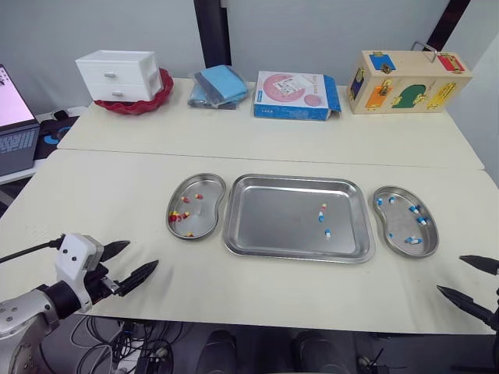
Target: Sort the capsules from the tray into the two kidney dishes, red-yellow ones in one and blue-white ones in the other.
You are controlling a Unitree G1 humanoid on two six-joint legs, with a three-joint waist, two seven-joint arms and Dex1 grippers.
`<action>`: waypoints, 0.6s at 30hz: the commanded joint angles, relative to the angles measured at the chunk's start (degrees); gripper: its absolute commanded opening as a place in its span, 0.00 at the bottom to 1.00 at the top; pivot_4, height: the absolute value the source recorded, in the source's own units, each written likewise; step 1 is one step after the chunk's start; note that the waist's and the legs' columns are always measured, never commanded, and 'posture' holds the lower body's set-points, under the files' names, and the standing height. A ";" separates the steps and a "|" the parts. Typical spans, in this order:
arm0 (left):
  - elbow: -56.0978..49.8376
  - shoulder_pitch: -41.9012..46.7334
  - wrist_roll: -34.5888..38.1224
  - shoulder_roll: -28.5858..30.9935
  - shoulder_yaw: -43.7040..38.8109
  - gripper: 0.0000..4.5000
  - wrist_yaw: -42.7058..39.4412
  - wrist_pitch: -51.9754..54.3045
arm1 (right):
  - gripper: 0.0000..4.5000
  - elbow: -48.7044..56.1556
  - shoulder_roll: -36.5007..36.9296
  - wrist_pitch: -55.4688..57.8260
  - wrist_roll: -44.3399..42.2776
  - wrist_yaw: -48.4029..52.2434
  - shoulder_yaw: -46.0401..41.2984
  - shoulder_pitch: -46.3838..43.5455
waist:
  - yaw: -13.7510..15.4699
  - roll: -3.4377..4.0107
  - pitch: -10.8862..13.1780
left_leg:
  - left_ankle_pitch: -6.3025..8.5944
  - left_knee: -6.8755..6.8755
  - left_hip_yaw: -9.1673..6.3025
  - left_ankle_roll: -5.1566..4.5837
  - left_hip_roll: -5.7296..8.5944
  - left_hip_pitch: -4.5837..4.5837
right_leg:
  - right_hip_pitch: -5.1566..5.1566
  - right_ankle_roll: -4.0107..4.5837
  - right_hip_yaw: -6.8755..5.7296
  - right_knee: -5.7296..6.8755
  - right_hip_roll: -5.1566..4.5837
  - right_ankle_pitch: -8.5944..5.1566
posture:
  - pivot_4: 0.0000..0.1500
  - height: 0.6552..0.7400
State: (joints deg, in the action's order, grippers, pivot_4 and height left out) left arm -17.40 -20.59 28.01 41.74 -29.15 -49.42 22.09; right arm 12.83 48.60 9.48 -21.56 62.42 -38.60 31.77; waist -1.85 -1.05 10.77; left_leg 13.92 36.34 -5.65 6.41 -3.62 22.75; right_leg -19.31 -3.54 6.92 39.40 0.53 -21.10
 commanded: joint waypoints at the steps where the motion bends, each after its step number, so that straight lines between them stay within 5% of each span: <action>1: -1.06 -0.36 1.11 1.63 -0.56 0.98 -2.94 -0.56 | 1.00 2.62 -0.54 0.55 -0.68 -0.22 -2.27 1.27 | 0.00 0.00 0.00 | 0.00 0.00 0.00 0.00 0.00 0.00 | 0.00 0.00 0.00 0.00 0.00 0.00 | 1.00 0.88; 18: -2.15 9.24 5.27 -2.32 15.78 0.98 -21.81 -12.49 | 1.00 24.04 -8.07 4.56 -2.24 -2.91 -1.02 11.57 | 0.09 0.13 -0.08 | 0.00 -0.04 0.00 0.00 -0.01 -0.02 | 0.02 0.00 -0.02 -0.02 0.00 0.00 | 1.00 0.88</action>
State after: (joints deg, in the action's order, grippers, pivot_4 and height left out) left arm -20.05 -11.98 32.97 39.87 -13.83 -69.62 12.52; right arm 33.41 41.00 13.26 -22.22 60.52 -39.13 42.53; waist -1.76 -0.92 10.68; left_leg 13.92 36.29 -5.65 6.41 -3.63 22.73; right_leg -19.29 -3.53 6.90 39.39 0.54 -21.10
